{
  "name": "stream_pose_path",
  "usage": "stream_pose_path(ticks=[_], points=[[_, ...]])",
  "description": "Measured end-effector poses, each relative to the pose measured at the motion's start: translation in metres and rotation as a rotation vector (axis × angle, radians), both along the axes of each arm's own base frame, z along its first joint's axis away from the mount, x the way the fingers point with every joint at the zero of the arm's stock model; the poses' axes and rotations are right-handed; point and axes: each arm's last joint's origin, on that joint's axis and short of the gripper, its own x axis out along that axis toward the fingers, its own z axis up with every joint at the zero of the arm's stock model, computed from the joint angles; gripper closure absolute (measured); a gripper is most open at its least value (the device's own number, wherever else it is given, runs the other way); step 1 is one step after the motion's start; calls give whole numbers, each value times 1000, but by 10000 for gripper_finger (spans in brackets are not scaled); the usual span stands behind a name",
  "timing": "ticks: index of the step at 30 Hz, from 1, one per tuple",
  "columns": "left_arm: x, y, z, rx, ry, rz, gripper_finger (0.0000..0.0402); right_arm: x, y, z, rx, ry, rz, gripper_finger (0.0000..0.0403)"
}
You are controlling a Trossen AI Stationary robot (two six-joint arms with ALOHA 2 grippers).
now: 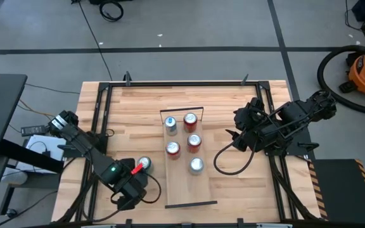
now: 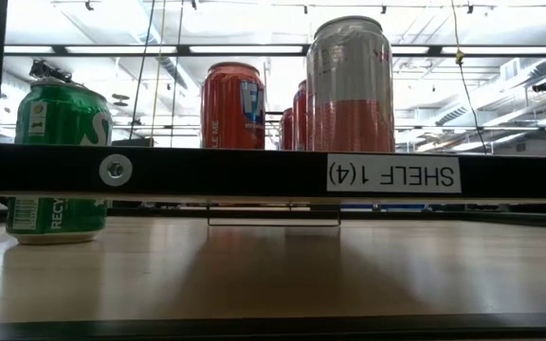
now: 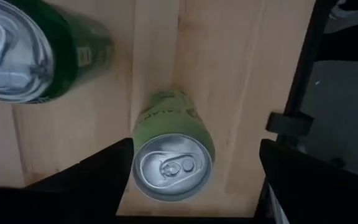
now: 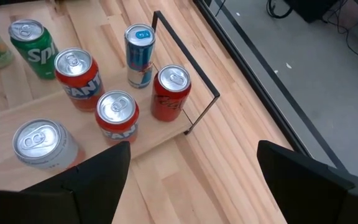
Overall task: Place canned beverage on shelf
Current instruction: Put the light green soda can on the shelf
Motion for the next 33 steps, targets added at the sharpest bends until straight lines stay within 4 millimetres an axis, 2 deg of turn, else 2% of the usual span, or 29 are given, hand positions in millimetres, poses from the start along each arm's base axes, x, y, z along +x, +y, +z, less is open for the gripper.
stream_pose_path(ticks=[6,14,19,23,33], points=[[-12,-5,-19,55,36,-21,42,0,0,0,9,-6,-9,41],[-19,-9,-40,134,-27,-59,42,1,0,0,14,-15,-9,41],[-21,-12,-57,91,-37,-61,42,1,1,0,16,-18,-10,41],[-21,-12,-68,56,-33,2,43,1,1,0,16,-18,-9,41],[-20,-9,-71,46,-9,49,101,1,0,0,5,-9,2,41]])
